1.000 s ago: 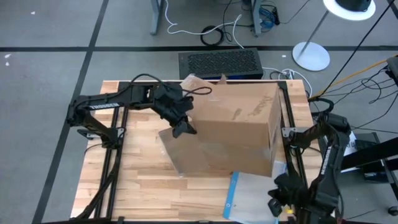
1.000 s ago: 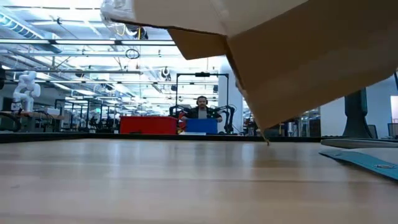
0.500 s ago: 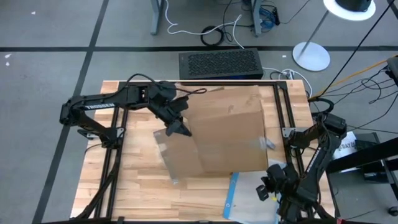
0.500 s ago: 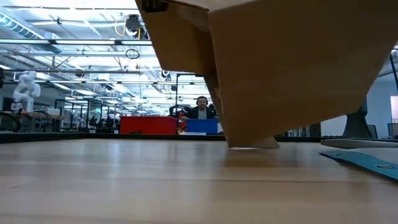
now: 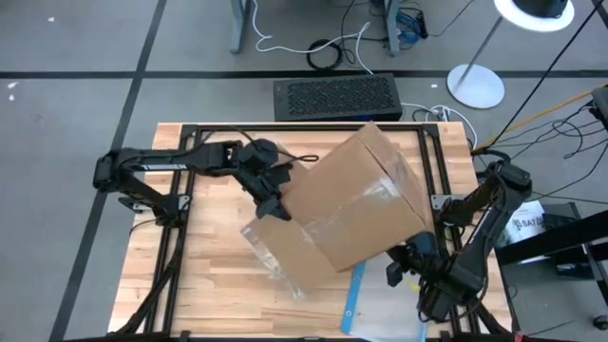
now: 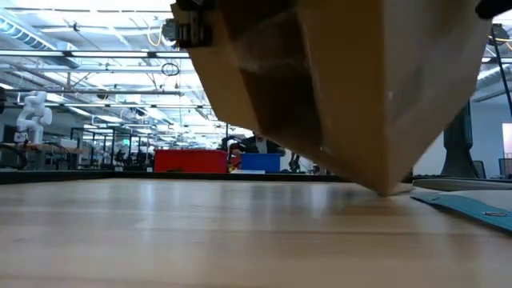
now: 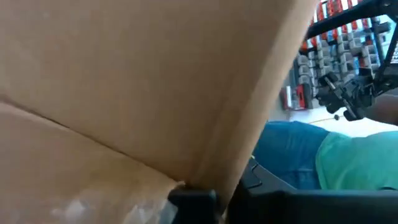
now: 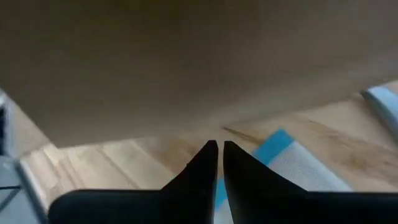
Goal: Unpack boxes
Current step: Remove all the items from the box on to the table
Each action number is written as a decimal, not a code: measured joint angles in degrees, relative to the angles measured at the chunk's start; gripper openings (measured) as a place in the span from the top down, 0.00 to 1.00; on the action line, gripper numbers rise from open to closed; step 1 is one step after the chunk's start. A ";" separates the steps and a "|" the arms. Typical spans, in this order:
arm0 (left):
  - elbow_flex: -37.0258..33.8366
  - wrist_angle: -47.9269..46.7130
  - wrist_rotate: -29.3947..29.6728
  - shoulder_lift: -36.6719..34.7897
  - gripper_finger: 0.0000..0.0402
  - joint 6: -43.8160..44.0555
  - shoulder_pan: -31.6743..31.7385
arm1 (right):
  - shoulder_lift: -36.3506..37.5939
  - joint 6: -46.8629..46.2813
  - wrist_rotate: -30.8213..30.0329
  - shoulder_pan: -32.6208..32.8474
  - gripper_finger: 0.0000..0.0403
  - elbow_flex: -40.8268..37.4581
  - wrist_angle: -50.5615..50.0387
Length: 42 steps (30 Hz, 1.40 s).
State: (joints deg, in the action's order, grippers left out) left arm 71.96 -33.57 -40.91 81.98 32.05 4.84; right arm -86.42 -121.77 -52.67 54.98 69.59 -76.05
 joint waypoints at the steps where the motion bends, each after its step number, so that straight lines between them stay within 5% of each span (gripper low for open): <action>1: -0.84 0.98 -0.35 0.07 1.00 0.53 0.00 | 0.63 1.13 -0.78 -0.61 0.96 0.02 -0.10; 11: -5.53 -1.59 -0.50 0.93 1.00 -3.64 -0.24 | 4.33 12.14 -2.93 -6.23 0.96 0.13 4.20; 23: -5.77 -3.01 10.70 0.79 1.00 -15.31 -2.57 | 8.50 21.73 -5.45 -7.34 0.96 0.10 10.33; 31: -5.87 -3.35 11.34 0.06 1.00 -17.49 -5.16 | 10.65 35.51 -4.31 -7.34 0.96 0.59 20.11; 42: 0.39 -8.15 18.97 -0.70 1.00 -21.52 -8.25 | 10.76 44.64 -4.18 -7.37 0.96 6.92 20.55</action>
State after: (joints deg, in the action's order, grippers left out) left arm 72.35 -41.72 -21.93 81.28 10.53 -3.41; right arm -75.66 -77.13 -56.85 47.62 76.51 -55.50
